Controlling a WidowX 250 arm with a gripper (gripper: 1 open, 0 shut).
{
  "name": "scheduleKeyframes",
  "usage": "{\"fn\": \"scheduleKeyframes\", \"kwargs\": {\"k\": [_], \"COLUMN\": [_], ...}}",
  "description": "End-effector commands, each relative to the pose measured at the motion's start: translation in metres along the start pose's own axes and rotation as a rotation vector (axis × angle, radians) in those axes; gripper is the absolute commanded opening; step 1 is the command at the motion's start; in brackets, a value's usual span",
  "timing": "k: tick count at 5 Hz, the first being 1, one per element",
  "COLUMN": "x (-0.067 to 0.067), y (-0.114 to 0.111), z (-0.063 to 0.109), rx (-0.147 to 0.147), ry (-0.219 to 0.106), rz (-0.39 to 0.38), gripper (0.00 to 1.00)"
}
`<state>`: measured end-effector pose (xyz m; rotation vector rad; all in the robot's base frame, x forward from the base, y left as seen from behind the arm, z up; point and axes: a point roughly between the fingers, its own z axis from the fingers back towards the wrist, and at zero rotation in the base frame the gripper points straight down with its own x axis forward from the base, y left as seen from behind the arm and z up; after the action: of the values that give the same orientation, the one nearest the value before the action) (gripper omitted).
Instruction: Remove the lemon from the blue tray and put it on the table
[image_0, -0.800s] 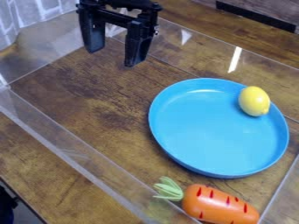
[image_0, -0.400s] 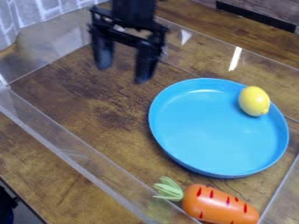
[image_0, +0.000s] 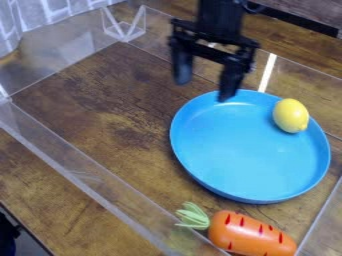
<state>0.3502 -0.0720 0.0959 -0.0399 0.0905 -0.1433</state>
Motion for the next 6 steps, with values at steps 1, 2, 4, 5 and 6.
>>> {"fn": "scheduleKeyframes", "kwargs": {"k": [1,2,4,5,6], "x": [0.029,0.035,0.047,0.053,0.06], "y": [-0.019,-0.023,-0.032,-0.037,-0.043], "z": [0.019,0.014,0.003,-0.001,-0.006], "rx": [-0.004,-0.01,-0.024,-0.03,-0.038], "ry": [-0.097,-0.096,-0.099,-0.108,-0.122], "rz": [-0.066,-0.07,-0.037,-0.029,0.001], "gripper": [1.0,1.0,1.0,1.0,1.0]}}
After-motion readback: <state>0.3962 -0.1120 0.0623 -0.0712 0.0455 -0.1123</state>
